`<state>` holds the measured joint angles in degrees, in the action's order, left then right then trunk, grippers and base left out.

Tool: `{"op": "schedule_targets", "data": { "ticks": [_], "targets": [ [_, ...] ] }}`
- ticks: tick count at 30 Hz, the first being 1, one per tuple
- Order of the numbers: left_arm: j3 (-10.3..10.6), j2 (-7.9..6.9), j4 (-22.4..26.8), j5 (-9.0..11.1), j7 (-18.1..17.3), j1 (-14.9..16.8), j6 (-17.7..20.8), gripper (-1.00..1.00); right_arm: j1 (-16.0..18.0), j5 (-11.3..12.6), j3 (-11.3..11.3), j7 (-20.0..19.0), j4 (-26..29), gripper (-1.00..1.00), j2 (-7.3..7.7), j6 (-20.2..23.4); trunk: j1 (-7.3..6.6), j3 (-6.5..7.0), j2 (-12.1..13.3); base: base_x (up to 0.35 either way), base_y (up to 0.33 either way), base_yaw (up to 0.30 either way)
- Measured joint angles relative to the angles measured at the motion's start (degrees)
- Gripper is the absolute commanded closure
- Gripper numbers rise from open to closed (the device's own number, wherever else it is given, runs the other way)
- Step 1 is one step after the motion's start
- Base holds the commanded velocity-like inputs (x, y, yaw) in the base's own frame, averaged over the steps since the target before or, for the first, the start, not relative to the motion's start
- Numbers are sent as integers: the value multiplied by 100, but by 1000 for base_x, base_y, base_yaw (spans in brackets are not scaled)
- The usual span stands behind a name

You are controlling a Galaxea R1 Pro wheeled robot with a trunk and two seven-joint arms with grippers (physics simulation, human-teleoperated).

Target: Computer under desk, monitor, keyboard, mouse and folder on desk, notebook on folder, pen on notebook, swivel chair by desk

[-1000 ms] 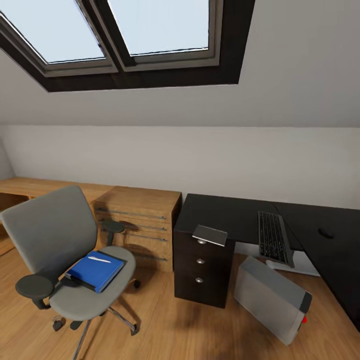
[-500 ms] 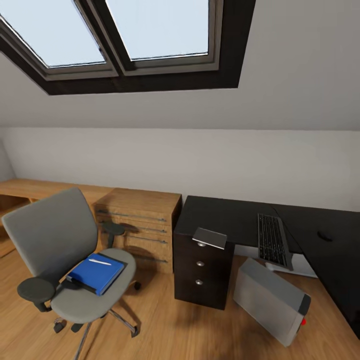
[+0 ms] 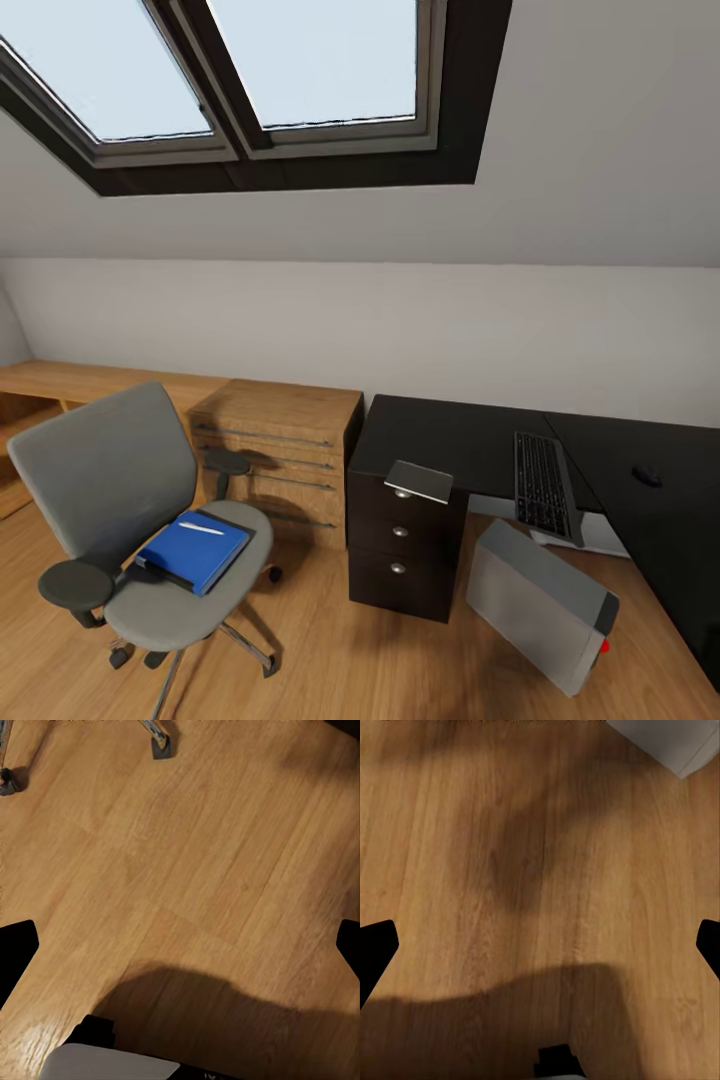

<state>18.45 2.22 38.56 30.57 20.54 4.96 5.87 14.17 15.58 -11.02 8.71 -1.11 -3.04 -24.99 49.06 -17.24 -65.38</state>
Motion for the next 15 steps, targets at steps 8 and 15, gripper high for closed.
{"op": "schedule_targets", "data": {
  "ticks": [8, 15],
  "targets": [
    [-1, 6, -51, -8, 0, -5, 1, -100, 0, 0, 0, 0, 0, -100, 0, 0, -176, 144, 321, 0, 0, 0],
    [-1, -4, -127, -19, -1, -4, 1, -100, 12, 22, 21, 10, 183, -100, 138, -186, -330, 270, 602, 0, 0, 0]
  ]
}}
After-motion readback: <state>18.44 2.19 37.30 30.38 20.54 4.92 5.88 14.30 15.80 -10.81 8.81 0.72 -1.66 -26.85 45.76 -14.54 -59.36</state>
